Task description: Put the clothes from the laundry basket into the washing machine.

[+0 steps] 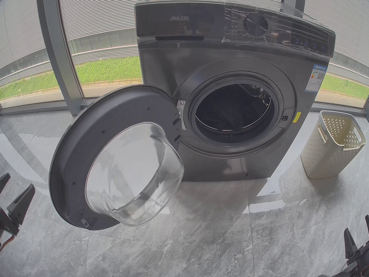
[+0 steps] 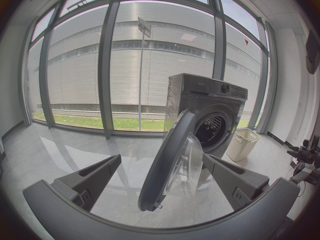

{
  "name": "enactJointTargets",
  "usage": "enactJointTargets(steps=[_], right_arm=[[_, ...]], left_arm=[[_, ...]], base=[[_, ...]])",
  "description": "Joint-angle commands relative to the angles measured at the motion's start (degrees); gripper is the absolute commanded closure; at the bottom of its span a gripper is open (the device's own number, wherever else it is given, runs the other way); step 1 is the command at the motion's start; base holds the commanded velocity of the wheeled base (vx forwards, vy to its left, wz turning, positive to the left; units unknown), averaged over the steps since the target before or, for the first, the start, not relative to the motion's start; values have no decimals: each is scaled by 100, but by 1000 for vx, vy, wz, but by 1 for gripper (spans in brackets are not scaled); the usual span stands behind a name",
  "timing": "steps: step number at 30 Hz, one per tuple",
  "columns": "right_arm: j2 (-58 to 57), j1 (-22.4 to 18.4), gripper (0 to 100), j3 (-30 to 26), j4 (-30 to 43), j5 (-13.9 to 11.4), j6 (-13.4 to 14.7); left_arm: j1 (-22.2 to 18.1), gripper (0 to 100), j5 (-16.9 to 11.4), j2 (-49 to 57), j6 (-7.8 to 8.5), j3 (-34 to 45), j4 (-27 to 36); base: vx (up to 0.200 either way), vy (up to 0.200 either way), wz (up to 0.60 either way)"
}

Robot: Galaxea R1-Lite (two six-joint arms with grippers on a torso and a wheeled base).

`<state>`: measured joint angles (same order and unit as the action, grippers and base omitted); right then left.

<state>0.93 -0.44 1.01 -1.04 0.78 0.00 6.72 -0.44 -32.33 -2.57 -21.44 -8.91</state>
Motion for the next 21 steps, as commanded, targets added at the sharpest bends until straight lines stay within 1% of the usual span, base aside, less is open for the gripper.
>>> enactJointTargets(steps=[1, 2, 3, 4, 5, 8, 15, 17, 20, 21], right_arm=[[-93, 0, 0, -101, -2, 1, 0], [-93, 0, 0, -101, -2, 1, 0], [-93, 0, 0, -101, -2, 1, 0], [-93, 0, 0, -101, -2, 1, 0], [-93, 0, 0, -101, -2, 1, 0], [-93, 0, 0, -101, -2, 1, 0], [-93, 0, 0, -101, -2, 1, 0], [-93, 0, 0, -101, -2, 1, 0], [-93, 0, 0, -101, -2, 1, 0], [-93, 0, 0, -101, -2, 1, 0]], left_arm=[[102, 0, -369, -1548, -6, -431, -418], [102, 0, -396, -1575, -6, -440, -418], [102, 0, -554, -1733, -15, -475, -418], [75, 0, -642, -1838, -15, -501, -427], [49, 0, -703, -1926, 11, -519, -427], [49, 0, -844, -2155, 11, -536, -515], [111, 0, -984, -2717, 29, -528, -1051], [128, 0, -1125, -2770, 20, -528, -1113], [251, 0, -1521, -2779, 20, -536, -1130], [304, 0, -1565, -2779, 11, -554, -1122]], base=[[0, 0, 0], [0, 0, 0], [0, 0, 0], [0, 0, 0], [0, 0, 0], [0, 0, 0], [0, 0, 0], [0, 0, 0], [0, 0, 0], [0, 0, 0]])
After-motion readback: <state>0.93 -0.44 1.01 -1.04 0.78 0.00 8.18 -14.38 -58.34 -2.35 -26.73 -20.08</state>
